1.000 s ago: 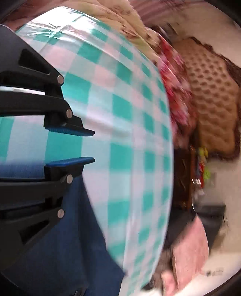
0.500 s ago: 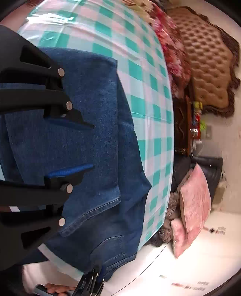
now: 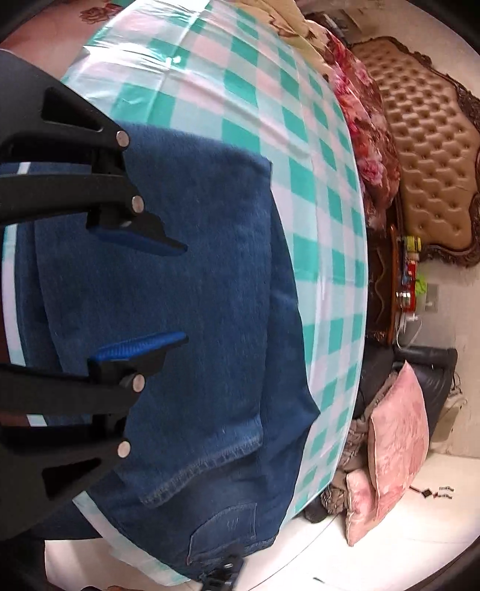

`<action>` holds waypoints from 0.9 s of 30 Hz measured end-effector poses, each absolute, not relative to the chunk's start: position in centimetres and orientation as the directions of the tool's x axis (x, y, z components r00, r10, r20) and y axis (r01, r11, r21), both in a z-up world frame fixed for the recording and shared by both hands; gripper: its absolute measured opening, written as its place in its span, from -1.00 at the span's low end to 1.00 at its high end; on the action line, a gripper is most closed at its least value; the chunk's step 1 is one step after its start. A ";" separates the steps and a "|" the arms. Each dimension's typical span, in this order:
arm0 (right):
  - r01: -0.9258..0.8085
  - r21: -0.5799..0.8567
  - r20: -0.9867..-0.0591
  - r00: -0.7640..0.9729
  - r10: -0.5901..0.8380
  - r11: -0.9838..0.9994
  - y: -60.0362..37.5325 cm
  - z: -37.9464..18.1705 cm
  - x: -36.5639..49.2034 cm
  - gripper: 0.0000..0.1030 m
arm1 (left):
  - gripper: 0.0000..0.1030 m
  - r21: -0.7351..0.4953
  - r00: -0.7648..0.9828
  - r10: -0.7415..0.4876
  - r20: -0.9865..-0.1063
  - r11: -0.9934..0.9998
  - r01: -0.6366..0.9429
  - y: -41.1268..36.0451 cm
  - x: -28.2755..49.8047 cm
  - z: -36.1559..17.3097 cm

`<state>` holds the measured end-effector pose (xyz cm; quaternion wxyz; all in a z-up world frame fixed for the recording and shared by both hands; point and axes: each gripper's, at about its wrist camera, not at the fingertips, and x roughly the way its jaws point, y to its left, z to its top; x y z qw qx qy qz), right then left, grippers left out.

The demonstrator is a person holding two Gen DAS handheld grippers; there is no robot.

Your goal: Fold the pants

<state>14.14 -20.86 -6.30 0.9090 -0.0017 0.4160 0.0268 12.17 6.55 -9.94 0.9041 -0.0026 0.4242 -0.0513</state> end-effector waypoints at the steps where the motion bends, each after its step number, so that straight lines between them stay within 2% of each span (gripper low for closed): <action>1: -0.102 0.052 -0.754 0.648 0.106 0.993 -18.3 -6.2 15.3 0.14 | -0.17 -0.029 0.643 -0.065 -0.763 0.997 0.067 6.9 12.0 -9.9; 3: -0.121 0.032 -0.757 0.645 0.103 0.992 -14.8 -6.8 17.2 0.14 | -0.13 -0.024 0.656 -0.030 -0.754 1.000 0.018 7.9 11.8 -9.6; 5: -0.137 0.025 -0.780 0.617 0.105 0.990 -12.4 -8.4 19.2 0.12 | 0.09 -0.039 0.658 -0.018 -0.752 0.999 -0.017 9.1 11.7 -9.2; 6: -0.115 -0.019 -0.799 0.600 0.054 0.993 -11.7 -9.5 20.2 0.10 | 0.20 -0.031 0.667 -0.002 -0.745 0.999 -0.032 9.5 11.6 -9.0; 7: -0.087 -0.063 -0.816 0.578 -0.002 0.994 -11.6 -10.7 21.0 0.06 | 0.23 -0.011 0.675 0.024 -0.737 0.999 -0.047 10.0 11.4 -8.8; 8: -0.076 -0.049 -0.825 0.564 0.003 0.996 -11.9 -11.4 21.3 0.06 | 0.23 -0.006 0.677 0.026 -0.735 0.999 -0.045 10.4 11.4 -8.8; 9: -0.068 -0.009 -0.818 0.574 0.032 0.998 -12.4 -11.7 21.2 0.05 | 0.19 -0.015 0.678 0.023 -0.735 0.999 -0.049 11.1 11.7 -8.7; 10: -0.071 -0.007 -0.817 0.576 0.036 0.997 -12.6 -11.7 21.0 0.06 | 0.01 -0.021 0.673 0.026 -0.740 0.998 -0.062 11.7 12.3 -8.7; 12: -0.085 -0.052 -0.808 0.589 0.008 0.995 -12.0 -11.8 20.5 0.06 | -0.07 -0.061 0.662 -0.020 -0.750 0.997 -0.038 12.3 14.0 -8.4; 17: -0.090 -0.139 -0.805 0.590 -0.059 0.986 -11.0 -11.7 20.3 0.06 | -0.10 -0.076 0.615 -0.066 -0.786 0.997 0.010 12.5 19.4 -9.2; 18: -0.093 -0.143 -0.806 0.588 -0.061 0.985 -11.0 -11.7 20.4 0.06 | -0.10 -0.089 0.557 -0.086 -0.826 0.996 0.021 12.8 20.8 -10.3; 20: -0.101 -0.148 -0.811 0.582 -0.062 0.984 -10.9 -11.7 20.6 0.06 | -0.12 -0.072 0.517 -0.050 -0.854 0.997 -0.023 13.7 22.0 -11.7; 25: -0.088 -0.137 -0.815 0.576 -0.062 0.987 -10.7 -10.0 20.1 0.05 | -0.25 -0.011 0.564 0.009 -0.826 0.999 -0.032 14.8 20.8 -11.0; 27: -0.143 -0.108 -0.787 0.616 0.003 0.984 -9.7 -8.1 18.1 0.05 | -0.20 -0.076 0.606 -0.083 -0.791 0.996 0.037 14.5 18.9 -9.5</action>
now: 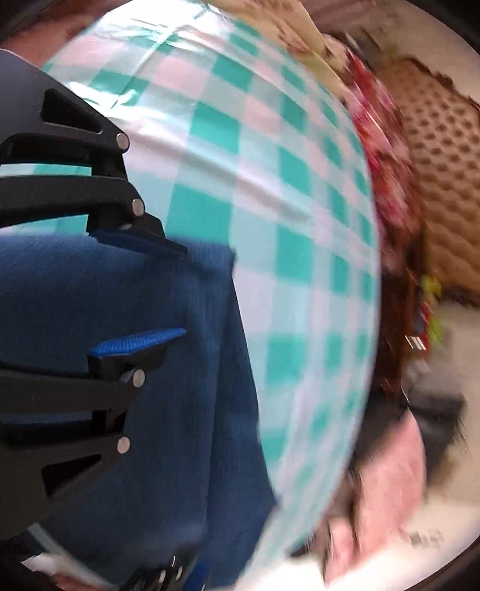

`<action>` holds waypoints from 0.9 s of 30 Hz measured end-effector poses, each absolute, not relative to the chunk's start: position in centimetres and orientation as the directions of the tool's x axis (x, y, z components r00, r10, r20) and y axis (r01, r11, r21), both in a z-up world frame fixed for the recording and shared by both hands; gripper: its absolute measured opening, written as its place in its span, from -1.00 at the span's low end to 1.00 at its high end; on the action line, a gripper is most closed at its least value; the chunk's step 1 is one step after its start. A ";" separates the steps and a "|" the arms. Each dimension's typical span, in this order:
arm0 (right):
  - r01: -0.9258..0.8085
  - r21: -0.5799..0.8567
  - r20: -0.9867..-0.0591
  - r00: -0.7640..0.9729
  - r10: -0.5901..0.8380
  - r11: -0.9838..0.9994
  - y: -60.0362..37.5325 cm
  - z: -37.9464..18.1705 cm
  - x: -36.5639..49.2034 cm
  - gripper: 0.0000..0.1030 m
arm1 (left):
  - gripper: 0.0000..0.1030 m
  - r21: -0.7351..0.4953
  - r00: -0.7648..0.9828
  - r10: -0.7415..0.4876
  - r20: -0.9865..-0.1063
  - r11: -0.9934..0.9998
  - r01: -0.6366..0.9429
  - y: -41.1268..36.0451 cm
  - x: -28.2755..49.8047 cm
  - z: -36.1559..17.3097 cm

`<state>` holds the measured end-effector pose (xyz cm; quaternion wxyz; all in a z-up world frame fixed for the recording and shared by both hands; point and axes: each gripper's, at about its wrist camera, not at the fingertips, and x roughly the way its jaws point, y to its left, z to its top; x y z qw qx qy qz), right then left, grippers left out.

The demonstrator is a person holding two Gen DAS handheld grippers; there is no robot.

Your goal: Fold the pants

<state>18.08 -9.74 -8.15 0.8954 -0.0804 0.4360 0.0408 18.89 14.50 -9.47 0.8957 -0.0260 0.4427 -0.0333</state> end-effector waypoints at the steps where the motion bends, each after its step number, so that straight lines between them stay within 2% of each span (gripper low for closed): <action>1: -0.170 -0.101 -0.780 0.626 0.028 0.980 -9.3 -7.6 17.1 0.05 | -0.20 -0.092 0.615 -0.112 -0.780 0.994 0.065 14.1 17.6 -9.1; 3: -0.227 -0.092 -0.779 0.622 0.071 0.970 -8.2 -7.5 15.3 0.05 | -0.20 -0.063 0.618 -0.114 -0.778 0.993 0.103 13.1 15.2 -9.3; 5: -0.246 -0.126 -0.794 0.606 0.052 0.961 -7.8 -8.5 14.3 0.05 | -0.20 -0.049 0.627 -0.105 -0.772 0.993 0.105 12.7 13.0 -9.9; 9: -0.213 -0.137 -0.841 0.541 0.000 0.967 -9.4 -11.8 14.3 0.05 | -0.20 -0.025 0.608 -0.049 -0.792 0.998 0.049 13.4 10.8 -11.8; 11: -0.208 -0.103 -0.831 0.556 0.031 0.973 -10.1 -12.0 14.3 0.15 | -0.17 0.000 0.607 -0.008 -0.794 1.000 0.013 14.3 10.0 -12.2; 16: -0.154 -0.112 -0.831 0.556 -0.008 0.982 -10.1 -11.1 14.3 0.17 | -0.20 -0.089 0.651 0.018 -0.759 0.987 -0.131 19.1 7.1 -10.7; 18: -0.186 -0.073 -0.819 0.572 0.047 0.980 -8.9 -9.7 14.1 0.17 | -0.20 -0.140 0.662 -0.014 -0.750 0.981 -0.137 20.0 6.2 -10.5; 20: -0.207 -0.131 -0.792 0.610 0.023 0.969 -7.4 -8.8 14.0 0.17 | -0.20 -0.218 0.664 -0.092 -0.742 0.970 -0.110 20.1 5.8 -10.5; 27: -0.207 -0.188 -0.832 0.553 -0.044 0.960 -5.8 -11.3 15.2 0.17 | -0.19 -0.216 0.613 -0.106 -0.783 0.970 -0.108 19.1 5.9 -12.3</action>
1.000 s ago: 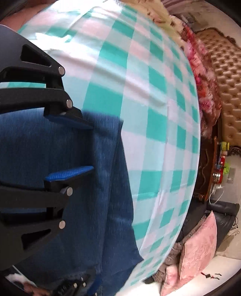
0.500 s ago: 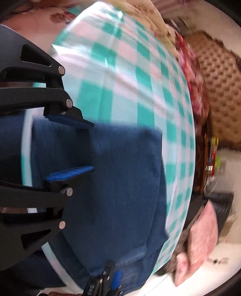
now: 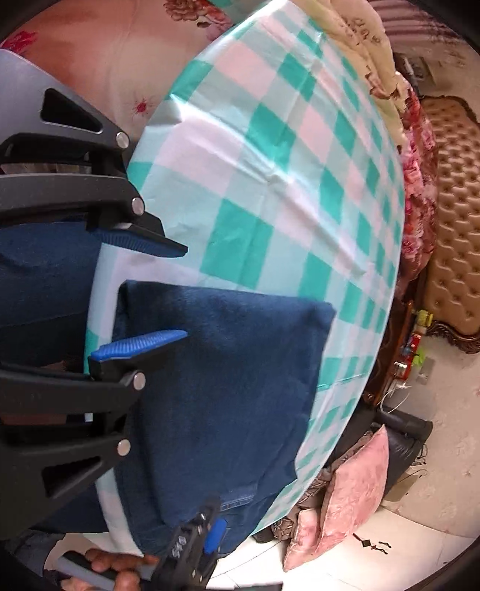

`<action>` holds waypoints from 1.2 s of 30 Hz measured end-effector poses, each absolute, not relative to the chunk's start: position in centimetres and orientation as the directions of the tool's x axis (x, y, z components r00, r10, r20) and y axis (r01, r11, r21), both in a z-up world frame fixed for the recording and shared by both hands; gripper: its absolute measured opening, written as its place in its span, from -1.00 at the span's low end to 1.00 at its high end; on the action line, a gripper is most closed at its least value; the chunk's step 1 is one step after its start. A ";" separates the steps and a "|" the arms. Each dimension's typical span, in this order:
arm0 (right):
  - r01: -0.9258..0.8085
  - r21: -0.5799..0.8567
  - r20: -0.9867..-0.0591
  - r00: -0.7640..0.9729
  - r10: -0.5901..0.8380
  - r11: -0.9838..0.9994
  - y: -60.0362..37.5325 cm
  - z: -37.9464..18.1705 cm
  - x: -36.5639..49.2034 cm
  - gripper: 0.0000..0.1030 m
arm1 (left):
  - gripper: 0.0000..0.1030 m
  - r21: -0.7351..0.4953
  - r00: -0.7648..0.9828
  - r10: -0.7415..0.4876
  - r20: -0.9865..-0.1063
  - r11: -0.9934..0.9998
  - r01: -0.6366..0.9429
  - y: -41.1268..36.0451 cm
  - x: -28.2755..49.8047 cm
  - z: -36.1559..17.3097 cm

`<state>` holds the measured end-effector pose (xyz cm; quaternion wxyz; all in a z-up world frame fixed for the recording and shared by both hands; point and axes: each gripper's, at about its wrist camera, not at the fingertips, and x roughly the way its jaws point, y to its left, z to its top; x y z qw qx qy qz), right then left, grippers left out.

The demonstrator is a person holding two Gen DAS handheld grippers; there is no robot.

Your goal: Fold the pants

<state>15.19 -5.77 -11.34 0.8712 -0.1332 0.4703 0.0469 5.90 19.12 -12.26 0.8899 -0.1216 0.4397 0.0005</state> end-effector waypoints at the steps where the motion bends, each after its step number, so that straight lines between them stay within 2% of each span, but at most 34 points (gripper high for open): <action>1: -0.202 -0.180 -0.835 0.549 -0.041 0.963 -5.9 -11.8 15.2 0.17 | -0.18 -0.220 0.614 -0.109 -0.782 0.970 -0.107 19.2 5.8 -12.4; 12: -0.199 -0.192 -0.830 0.556 -0.050 0.961 -6.0 -11.7 15.0 0.17 | -0.17 -0.276 0.612 -0.153 -0.776 0.955 -0.111 19.7 6.1 -13.0; 17: -0.198 -0.192 -0.829 0.557 -0.051 0.961 -5.9 -11.8 14.9 0.17 | -0.17 -0.338 0.613 -0.204 -0.763 0.934 -0.111 20.5 6.0 -13.4; 20: -0.201 -0.196 -0.830 0.555 -0.053 0.960 -5.9 -11.8 14.9 0.18 | -0.31 -0.363 0.611 -0.232 -0.757 0.926 -0.099 20.6 6.1 -13.5; 21: -0.202 -0.199 -0.830 0.555 -0.055 0.959 -5.8 -11.8 14.9 0.19 | -0.49 -0.405 0.605 -0.276 -0.747 0.910 -0.084 20.7 6.2 -13.6; 27: -0.217 -0.232 -0.842 0.532 -0.085 0.948 -5.2 -11.6 15.4 0.20 | -0.64 -0.431 0.611 -0.303 -0.731 0.900 -0.070 21.0 6.0 -13.4; 32: -0.216 -0.304 -0.838 0.524 -0.153 0.928 -4.4 -10.9 15.8 0.21 | -0.69 -0.449 0.620 -0.320 -0.716 0.892 -0.059 21.1 5.9 -13.3; 34: -0.231 -0.287 -0.831 0.543 -0.122 0.929 -3.5 -9.2 16.2 0.21 | -0.72 -0.452 0.625 -0.323 -0.711 0.891 -0.053 21.1 5.8 -13.1; 36: -0.264 -0.198 -0.856 0.517 -0.035 0.944 -1.7 -7.3 17.7 0.21 | -0.73 -0.443 0.631 -0.317 -0.708 0.896 -0.046 20.9 5.7 -12.7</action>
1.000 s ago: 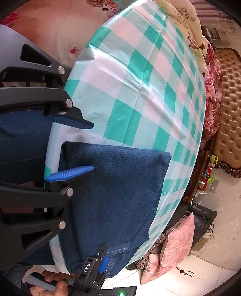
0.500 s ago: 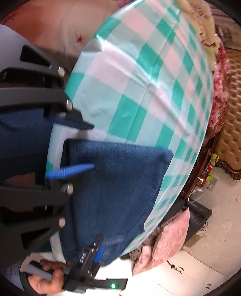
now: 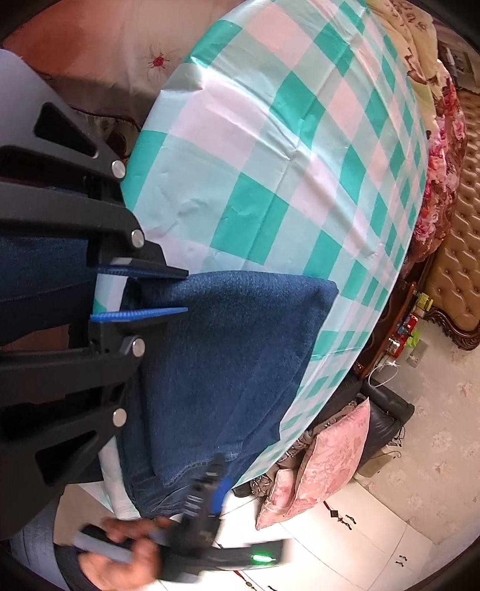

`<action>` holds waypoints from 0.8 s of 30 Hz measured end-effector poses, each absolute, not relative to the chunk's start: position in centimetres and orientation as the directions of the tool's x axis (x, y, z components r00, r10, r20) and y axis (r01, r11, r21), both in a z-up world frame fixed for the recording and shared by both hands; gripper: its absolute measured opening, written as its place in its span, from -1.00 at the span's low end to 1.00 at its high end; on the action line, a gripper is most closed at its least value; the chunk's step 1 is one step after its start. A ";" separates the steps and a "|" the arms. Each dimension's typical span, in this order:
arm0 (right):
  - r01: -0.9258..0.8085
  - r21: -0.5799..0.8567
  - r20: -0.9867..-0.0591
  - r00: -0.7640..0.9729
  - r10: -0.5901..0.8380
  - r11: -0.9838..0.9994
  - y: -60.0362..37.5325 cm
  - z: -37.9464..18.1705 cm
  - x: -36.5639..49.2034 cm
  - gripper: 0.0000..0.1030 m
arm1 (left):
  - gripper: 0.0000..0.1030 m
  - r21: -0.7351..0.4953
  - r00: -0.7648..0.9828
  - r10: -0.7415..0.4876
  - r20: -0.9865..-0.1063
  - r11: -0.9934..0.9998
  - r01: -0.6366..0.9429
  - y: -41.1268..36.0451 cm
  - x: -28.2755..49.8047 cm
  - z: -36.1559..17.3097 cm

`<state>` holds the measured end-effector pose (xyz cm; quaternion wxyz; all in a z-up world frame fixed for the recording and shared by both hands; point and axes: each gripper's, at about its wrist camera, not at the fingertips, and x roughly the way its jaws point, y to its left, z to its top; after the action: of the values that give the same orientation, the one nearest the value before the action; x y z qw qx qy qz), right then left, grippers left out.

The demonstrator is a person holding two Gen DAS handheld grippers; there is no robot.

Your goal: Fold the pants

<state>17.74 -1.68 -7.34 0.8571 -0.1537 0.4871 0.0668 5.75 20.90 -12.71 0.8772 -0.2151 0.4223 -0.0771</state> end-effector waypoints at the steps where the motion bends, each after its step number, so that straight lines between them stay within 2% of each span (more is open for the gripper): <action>1: -0.286 -0.156 -0.872 0.489 0.004 0.946 -0.4 -6.7 18.7 0.22 | -0.74 -0.432 0.637 -0.310 -0.706 0.901 -0.041 20.7 5.7 -12.4; 3: -0.369 -0.031 -0.914 0.386 0.123 0.929 3.9 -5.9 20.8 0.23 | -0.74 -0.408 0.650 -0.290 -0.703 0.912 -0.033 20.4 5.6 -11.8; 6: -0.421 0.075 -0.953 0.237 0.190 0.904 9.3 -6.8 23.2 0.23 | -0.75 -0.358 0.663 -0.253 -0.704 0.933 -0.024 19.6 5.5 -11.2; 10: -0.451 0.040 -0.977 0.169 0.130 0.891 15.3 -9.2 25.6 0.23 | -0.76 -0.287 0.678 -0.206 -0.706 0.958 -0.009 18.7 5.3 -10.4; 16: -0.450 -0.050 -0.988 0.154 0.023 0.892 18.2 -12.9 26.4 0.23 | -0.77 -0.256 0.692 -0.196 -0.695 0.966 0.016 18.2 4.9 -9.7; 17: -0.449 -0.069 -0.983 0.181 0.015 0.891 18.3 -12.8 26.3 0.16 | -0.77 -0.265 0.694 -0.202 -0.691 0.964 0.017 18.3 4.9 -9.6; 18: -0.452 -0.119 -0.973 0.230 -0.014 0.884 18.4 -12.6 26.0 -0.22 | -0.77 -0.279 0.697 -0.213 -0.685 0.960 0.019 18.4 4.9 -9.5; 20: -0.448 -0.093 -0.972 0.233 0.015 0.889 17.9 -12.2 26.0 -0.45 | -0.75 -0.304 0.698 -0.229 -0.678 0.953 0.018 18.7 5.0 -9.5; 21: -0.438 -0.077 -0.973 0.230 0.029 0.895 17.6 -12.0 26.1 -0.58 | -0.64 -0.336 0.693 -0.243 -0.679 0.942 0.002 19.1 5.1 -9.7; 22: -0.430 -0.062 -0.973 0.228 0.042 0.901 17.2 -11.8 26.1 -0.65 | -0.33 -0.388 0.683 -0.268 -0.680 0.921 -0.024 19.7 5.2 -10.2; 24: -0.422 -0.046 -0.971 0.233 0.060 0.906 16.7 -11.4 26.0 -0.70 | -0.02 -0.430 0.669 -0.286 -0.686 0.901 -0.056 20.1 5.3 -11.0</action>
<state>26.01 16.74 -11.44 0.7706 -0.1510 0.5992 0.1563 5.30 20.11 -11.02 0.8883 -0.2129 0.4017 -0.0649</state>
